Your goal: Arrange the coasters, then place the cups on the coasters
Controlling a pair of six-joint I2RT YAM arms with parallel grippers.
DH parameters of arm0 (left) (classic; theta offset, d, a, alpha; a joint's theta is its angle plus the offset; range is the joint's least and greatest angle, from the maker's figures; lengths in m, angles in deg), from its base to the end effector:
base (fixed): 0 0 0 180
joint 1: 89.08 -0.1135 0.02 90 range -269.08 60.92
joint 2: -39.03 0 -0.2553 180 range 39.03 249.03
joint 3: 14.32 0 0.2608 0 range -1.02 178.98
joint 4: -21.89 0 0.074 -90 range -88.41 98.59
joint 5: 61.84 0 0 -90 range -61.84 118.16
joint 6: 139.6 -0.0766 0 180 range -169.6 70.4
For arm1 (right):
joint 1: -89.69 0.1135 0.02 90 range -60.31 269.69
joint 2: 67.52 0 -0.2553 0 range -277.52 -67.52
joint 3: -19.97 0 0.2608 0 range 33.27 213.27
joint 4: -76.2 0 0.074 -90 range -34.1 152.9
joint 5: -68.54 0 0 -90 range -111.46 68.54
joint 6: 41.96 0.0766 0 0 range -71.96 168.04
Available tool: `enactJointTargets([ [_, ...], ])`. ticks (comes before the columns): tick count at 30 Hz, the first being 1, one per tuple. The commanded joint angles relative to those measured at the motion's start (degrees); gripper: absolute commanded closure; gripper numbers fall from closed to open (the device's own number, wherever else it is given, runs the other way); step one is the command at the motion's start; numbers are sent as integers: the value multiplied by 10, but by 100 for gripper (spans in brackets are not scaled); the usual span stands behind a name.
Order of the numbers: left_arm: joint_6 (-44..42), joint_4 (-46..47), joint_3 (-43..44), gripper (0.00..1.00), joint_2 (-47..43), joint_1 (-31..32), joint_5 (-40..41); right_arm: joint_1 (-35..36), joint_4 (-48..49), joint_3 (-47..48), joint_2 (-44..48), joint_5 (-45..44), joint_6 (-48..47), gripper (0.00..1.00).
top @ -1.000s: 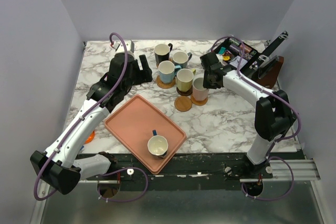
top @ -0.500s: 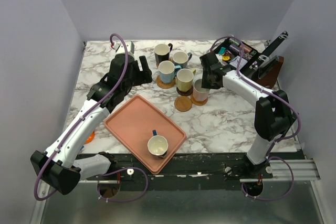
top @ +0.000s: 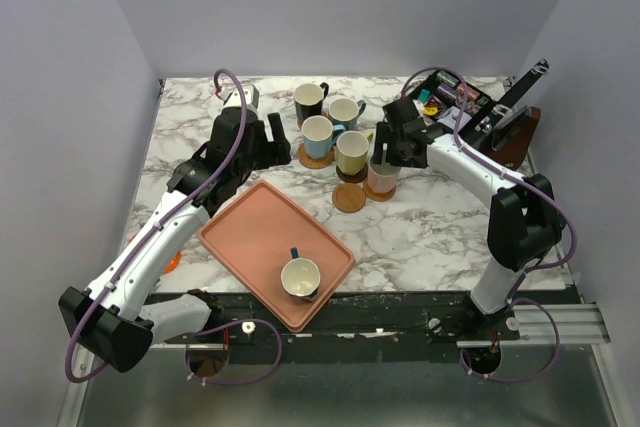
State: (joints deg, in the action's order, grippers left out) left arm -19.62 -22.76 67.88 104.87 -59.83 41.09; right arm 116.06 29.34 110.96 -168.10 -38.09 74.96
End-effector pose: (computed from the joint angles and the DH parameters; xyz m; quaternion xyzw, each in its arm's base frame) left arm 0.2672 -0.1300 0.3494 -0.0632 0.8526 -0.1678 0.4908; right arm 0.3730 0.1605 0.1982 0.0463 0.9472 0.0043 0.3173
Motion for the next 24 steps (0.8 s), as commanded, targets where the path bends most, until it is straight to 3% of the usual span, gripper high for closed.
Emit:
enactJointTargets([
  [1, -8, -32, -18, 11, -21, -3, -22, 3, 43, -21, 43, 20, -13, 10],
  [7, 1, -81, -53, 10, -49, -3, -66, 3, 97, -68, 101, 48, -36, 9],
  [12, 7, -128, -96, 12, -72, -3, -184, 3, 107, -69, 140, 69, -49, 9],
  [16, 50, -153, -152, 15, -111, 11, -254, 3, 106, -49, 153, 70, -58, 8],
  [24, 143, -188, -228, 20, -184, 64, -300, 3, 126, -62, 159, 87, -64, 9],
])
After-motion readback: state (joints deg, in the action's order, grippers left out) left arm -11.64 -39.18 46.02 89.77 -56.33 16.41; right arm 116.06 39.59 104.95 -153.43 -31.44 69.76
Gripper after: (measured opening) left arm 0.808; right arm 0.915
